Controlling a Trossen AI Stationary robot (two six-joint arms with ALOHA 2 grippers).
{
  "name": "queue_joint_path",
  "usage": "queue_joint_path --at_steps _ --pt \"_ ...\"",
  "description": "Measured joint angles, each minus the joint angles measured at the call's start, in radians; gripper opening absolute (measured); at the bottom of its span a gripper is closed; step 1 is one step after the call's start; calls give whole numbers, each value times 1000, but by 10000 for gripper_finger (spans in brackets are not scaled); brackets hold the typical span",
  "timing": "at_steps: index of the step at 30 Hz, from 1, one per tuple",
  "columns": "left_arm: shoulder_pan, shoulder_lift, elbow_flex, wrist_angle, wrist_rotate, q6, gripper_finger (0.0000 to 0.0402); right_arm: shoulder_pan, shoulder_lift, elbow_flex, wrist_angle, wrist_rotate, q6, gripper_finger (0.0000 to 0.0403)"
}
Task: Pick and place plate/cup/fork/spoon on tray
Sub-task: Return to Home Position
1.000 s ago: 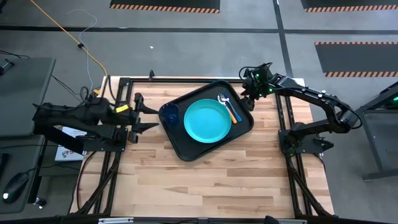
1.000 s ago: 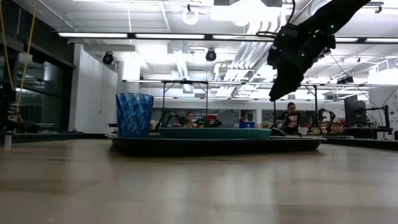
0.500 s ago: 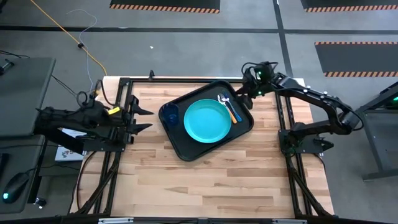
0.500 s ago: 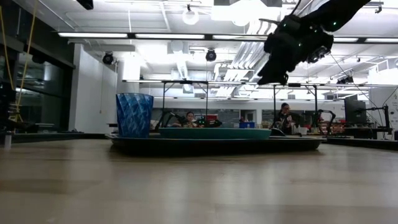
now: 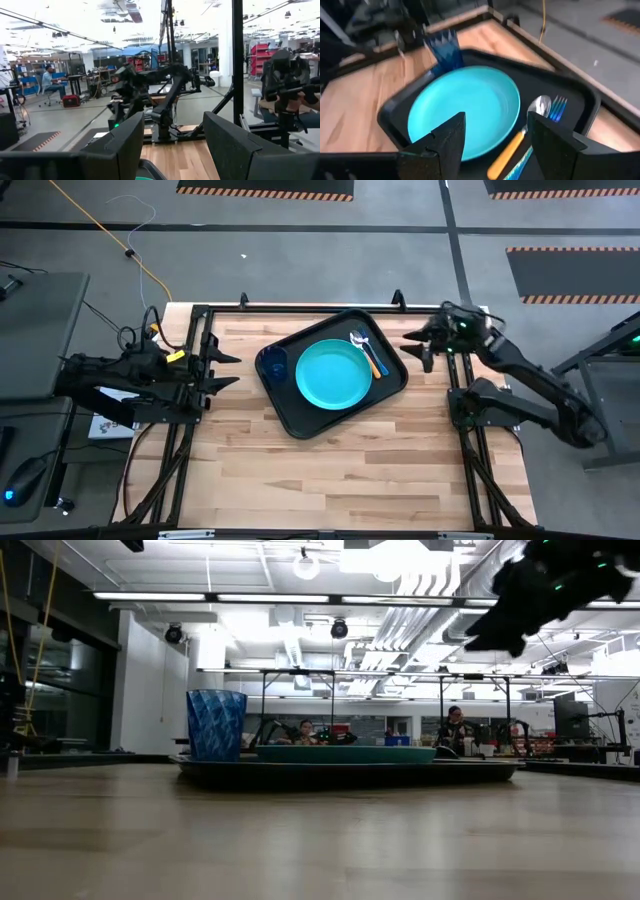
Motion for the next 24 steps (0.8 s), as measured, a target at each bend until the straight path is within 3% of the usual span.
queue_joint_path --at_steps 4,8,24 --pt "0 0 0 -1 1 -10 193 -10 -158 -32 0 -1 45 204" --pt "0 0 0 -2 1 -19 193 -10 -239 -33 -1 -1 111 204" --pt "0 0 0 -10 0 1 193 79 -261 -33 -12 -5 173 204"
